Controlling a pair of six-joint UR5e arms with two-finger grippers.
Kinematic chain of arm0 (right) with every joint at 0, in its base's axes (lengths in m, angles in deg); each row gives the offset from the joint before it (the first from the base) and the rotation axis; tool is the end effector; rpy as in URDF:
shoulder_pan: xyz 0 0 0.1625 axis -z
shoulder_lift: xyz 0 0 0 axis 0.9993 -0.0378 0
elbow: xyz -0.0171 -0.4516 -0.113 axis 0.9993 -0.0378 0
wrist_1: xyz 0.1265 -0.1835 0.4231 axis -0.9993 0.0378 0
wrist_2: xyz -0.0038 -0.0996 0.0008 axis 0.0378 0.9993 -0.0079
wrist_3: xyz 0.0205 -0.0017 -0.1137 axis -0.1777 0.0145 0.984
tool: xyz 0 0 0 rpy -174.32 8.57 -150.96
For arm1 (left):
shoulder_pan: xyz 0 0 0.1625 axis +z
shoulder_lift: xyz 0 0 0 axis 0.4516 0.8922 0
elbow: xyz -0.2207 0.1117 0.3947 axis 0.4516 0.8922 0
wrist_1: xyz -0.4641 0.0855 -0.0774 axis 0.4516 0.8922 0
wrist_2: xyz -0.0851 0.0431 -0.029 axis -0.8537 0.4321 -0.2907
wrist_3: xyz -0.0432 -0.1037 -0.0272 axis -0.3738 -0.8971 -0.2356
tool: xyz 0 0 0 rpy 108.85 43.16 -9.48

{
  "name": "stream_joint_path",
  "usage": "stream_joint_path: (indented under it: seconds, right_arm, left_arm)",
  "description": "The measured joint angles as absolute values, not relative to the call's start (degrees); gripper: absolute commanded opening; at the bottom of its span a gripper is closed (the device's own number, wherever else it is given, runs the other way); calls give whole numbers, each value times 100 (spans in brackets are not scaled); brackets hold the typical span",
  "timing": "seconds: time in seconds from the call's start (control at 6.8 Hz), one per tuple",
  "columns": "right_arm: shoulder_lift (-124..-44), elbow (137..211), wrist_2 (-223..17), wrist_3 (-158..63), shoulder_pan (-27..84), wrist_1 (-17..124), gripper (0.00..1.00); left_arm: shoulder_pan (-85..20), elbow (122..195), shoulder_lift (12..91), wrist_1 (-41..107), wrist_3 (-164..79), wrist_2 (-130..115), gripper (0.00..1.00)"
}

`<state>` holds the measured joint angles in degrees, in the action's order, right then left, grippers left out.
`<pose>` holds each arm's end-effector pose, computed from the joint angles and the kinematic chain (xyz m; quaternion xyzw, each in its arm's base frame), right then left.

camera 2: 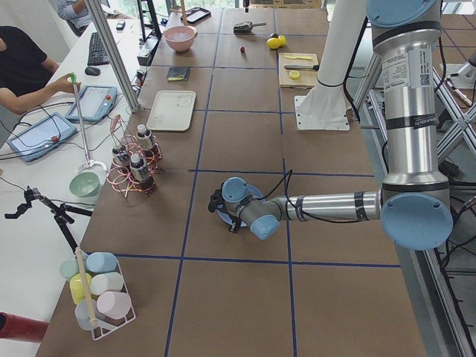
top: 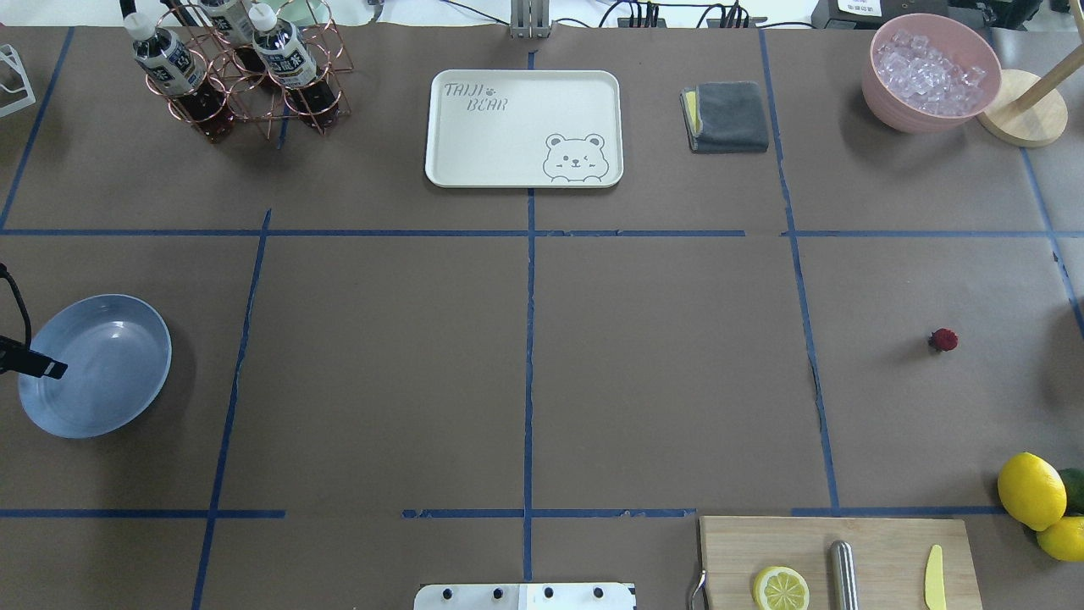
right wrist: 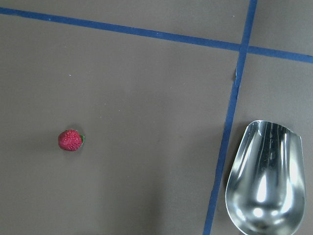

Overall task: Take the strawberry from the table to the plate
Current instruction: 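Lower the left gripper to the light blue plate rim and grasp it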

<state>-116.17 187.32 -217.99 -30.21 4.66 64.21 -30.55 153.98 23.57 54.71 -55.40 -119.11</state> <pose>-0.0088 -0.4703 0.6508 0.0292 -0.4103 -0.0815 0.9078 0.2294 -0.4587 0.7307 0.0679 0.4461 0.1512 0.8795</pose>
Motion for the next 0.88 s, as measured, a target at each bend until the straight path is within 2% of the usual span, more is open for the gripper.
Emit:
stream_joint_path:
  seconds: [0.29,0.44,0.59,0.88]
  right_arm:
    - [-11617,18736,-21799,-3023,469,6426,100]
    - [-11617,18738,-21799,-3025,469,6423,100]
    - [-11617,18740,-21799,-3024,469,6421,100]
    - [-11617,18744,-21799,-3029,469,6420,100]
  left_arm:
    - [-3055,15363,2358,5445,-5593,-11908,36]
    - [-3055,15361,2356,5443,-5602,-11908,22]
    - [-3055,15359,2356,5445,-5607,-11907,0]
    - [-3059,15432,2355,5454,-5753,-11931,0]
